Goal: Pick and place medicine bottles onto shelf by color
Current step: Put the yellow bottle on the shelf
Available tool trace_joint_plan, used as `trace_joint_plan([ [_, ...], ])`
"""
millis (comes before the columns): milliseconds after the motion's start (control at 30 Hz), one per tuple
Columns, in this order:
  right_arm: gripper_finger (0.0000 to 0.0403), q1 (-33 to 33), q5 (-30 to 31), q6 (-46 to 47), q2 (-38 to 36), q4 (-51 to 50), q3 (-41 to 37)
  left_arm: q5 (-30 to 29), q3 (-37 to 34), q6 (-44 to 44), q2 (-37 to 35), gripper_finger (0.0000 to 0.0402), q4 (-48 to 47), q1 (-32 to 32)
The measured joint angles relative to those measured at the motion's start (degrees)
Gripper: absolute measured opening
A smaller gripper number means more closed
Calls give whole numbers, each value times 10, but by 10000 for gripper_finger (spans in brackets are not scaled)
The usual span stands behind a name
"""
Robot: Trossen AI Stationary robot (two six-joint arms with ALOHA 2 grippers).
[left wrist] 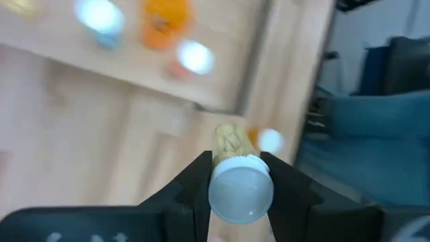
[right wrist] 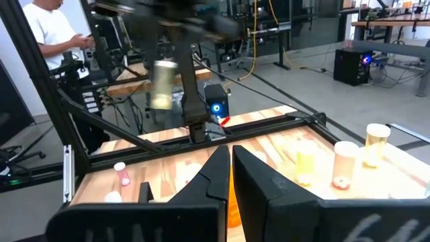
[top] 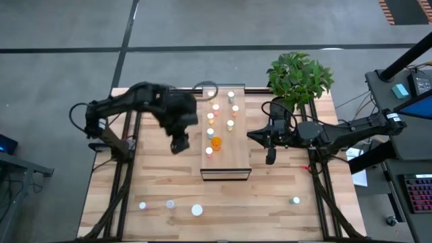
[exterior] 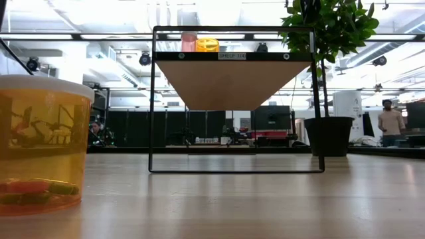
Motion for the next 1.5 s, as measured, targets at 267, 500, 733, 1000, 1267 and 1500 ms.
trace_joint_plan([
  [267, 9, 3, 0, 14, 0, -2, 0, -133, 0, 173, 33, 91, 0, 147],
  [500, 8, 3, 3, 17, 0, -4, 0, -184, 0, 261, 96, 91, 12, 223],
  [733, 9, 2, 3, 34, 0, -5, 0, -221, 0, 292, 144, 91, 14, 227],
  [1000, 9, 2, 3, 35, 0, -7, 0, -227, 26, 296, 148, 91, 61, 226],
  [1267, 8, 2, 3, 45, 0, -22, 0, -225, 21, 291, 154, 91, 106, 226],
  [1500, 9, 2, 3, 46, 0, -31, -1, -220, 18, 287, 160, 91, 121, 221],
])
